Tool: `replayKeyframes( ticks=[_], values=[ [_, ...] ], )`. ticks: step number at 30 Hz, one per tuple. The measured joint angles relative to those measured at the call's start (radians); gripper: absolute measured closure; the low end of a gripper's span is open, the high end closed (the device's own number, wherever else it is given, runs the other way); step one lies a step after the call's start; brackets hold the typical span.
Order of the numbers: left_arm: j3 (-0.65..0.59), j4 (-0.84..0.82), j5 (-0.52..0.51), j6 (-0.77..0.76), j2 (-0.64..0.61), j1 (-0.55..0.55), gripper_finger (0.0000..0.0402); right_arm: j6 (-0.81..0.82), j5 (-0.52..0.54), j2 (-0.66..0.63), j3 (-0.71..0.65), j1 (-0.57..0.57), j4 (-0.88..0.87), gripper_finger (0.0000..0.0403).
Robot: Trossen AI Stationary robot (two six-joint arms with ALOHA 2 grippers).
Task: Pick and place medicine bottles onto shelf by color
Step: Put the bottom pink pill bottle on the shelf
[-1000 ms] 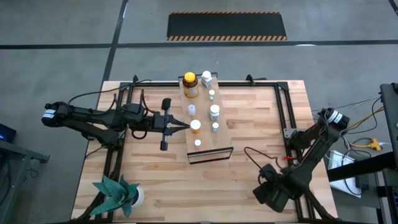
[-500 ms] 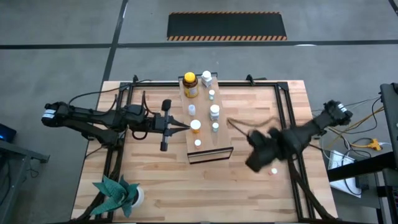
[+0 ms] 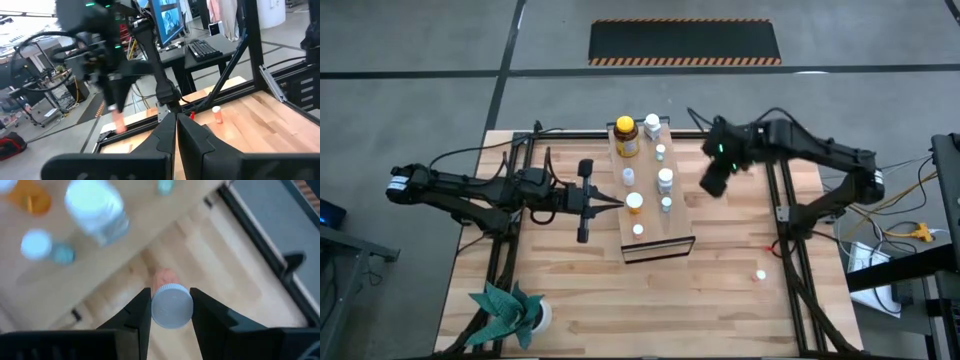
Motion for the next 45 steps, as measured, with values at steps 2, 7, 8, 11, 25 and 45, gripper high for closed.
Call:
replayKeyframes(
  ticks=[2, 7, 8, 11, 25, 45],
  values=[
    [0.000, -0.001, -0.021, 0.012, -0.001, 0.000, 0.0402, -0.082, -0.047, 0.020, 0.013, -0.074, 0.055, 0.0295],
    [0.000, -0.009, -0.090, 0.057, -0.001, 0.001, 0.0402, -0.239, -0.157, 0.093, 0.060, -0.225, 0.145, 0.0296],
    [0.000, -0.009, -0.108, 0.068, 0.000, 0.001, 0.0402, -0.262, -0.182, 0.111, 0.072, -0.247, 0.151, 0.0296],
    [-0.002, -0.008, -0.162, 0.080, 0.000, 0.002, 0.0402, -0.346, -0.260, 0.173, 0.110, -0.287, 0.146, 0.0296],
    [-0.004, -0.010, -0.184, 0.106, 0.000, 0.002, 0.0402, -0.511, -0.372, 0.365, 0.320, -0.289, -0.156, 0.0296],
    [-0.016, -0.008, -0.184, 0.105, 0.000, 0.002, 0.0402, -0.229, -0.254, 0.328, 0.240, 0.172, -0.118, 0.0296]
  ],
)
